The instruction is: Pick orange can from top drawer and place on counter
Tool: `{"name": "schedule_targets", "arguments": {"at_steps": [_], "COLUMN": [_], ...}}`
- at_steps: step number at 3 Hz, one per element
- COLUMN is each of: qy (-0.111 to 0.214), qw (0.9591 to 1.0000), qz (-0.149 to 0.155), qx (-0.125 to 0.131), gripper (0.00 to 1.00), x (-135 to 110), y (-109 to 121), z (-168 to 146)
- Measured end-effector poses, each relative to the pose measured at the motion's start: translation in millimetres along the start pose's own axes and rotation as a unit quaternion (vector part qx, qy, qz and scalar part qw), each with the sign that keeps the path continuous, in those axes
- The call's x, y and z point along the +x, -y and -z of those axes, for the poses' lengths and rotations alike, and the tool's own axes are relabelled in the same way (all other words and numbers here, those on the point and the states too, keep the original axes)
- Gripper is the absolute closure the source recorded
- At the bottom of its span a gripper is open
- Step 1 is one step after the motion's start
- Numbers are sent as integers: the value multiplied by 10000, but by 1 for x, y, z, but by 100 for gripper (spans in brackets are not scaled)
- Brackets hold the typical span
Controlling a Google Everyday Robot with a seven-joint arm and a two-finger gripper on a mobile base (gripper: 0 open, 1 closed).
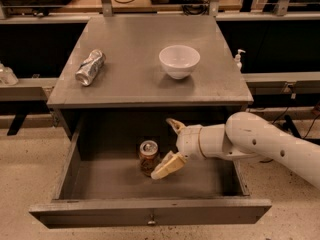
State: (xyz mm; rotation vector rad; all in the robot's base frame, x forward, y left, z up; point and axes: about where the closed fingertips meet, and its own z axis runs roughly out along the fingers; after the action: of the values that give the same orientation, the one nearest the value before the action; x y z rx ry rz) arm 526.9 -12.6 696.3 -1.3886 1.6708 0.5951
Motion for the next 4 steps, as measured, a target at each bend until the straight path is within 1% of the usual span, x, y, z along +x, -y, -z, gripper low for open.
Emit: {"name": "schedule_targets", "arguments": {"at_steps": [1,2,3,4], "qy": [234,580,808,755], "qw": [9997,9978,9954,9954], "qz": [-35,128,210,-15], "qx": [-88,-283,-467,-585], "gripper": [0,17,40,64], "x": [7,-9,-20,-7], "y": [5,1,-7,-16], "z": [-24,-43,-53,-59]}}
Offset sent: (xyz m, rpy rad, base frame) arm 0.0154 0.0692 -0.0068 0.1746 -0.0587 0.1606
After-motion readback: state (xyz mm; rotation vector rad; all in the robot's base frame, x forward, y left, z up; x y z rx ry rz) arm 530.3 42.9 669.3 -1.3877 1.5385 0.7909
